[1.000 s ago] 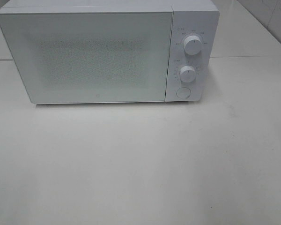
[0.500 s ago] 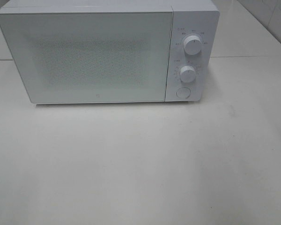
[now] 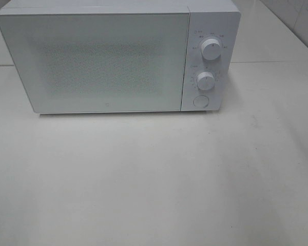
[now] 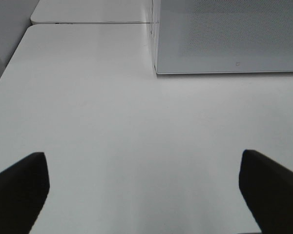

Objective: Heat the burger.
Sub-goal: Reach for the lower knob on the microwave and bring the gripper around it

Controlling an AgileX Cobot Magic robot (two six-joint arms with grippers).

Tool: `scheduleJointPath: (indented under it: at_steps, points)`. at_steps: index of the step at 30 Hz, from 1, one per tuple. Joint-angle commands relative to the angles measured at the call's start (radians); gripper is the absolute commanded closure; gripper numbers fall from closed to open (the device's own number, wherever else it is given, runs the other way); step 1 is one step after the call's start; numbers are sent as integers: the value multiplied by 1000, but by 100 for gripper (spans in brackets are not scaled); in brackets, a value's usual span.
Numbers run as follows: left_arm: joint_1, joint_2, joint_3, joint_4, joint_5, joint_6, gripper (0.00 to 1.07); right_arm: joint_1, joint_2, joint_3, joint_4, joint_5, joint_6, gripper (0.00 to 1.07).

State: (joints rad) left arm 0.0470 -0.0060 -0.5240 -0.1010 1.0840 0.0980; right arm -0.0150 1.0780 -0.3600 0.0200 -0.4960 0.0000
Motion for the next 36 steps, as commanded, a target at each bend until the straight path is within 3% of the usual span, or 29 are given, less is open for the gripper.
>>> scheduleJointPath:
  at_steps: [1,6,8,12,14,17,19,21,22,23,28,36]
  points:
    - [3,-21,2,-1,-11,-5,9,-4,33,17,-12,-79,-11,34]
    - [3,-21,2,-1,-11,-5,9,-4,100,46,21,-168,-36,34]
    - [3,-21,2,-1,-11,-5,9,-4,175,95,65,-349,-67,34]
    - [3,-21,2,-1,-11,-5,9,32,222,115,115,-416,-75,34]
    - [3,-21,2,-1,-11,-5,9,108,272,125,182,-470,-140,34]
    - [3,-21,2,-1,-11,-5,9,132,287,125,208,-485,-157,34]
    - [3,-21,2,-1,-11,-5,9,248,353,125,327,-580,-199,34]
    - [3,-21,2,-1,-11,-5,9,274,366,125,357,-606,-199,34]
    - [3,-21,2,-1,-11,-5,9,338,396,124,411,-650,-199,34]
    - [3,-21,2,-1,-11,-5,9,338,396,124,411,-650,-199,34]
    - [3,-21,2,-1,-11,-5,9,519,483,95,560,-728,-251,34]
    - [3,-21,2,-1,-11,-5,9,683,580,11,733,-759,-354,34]
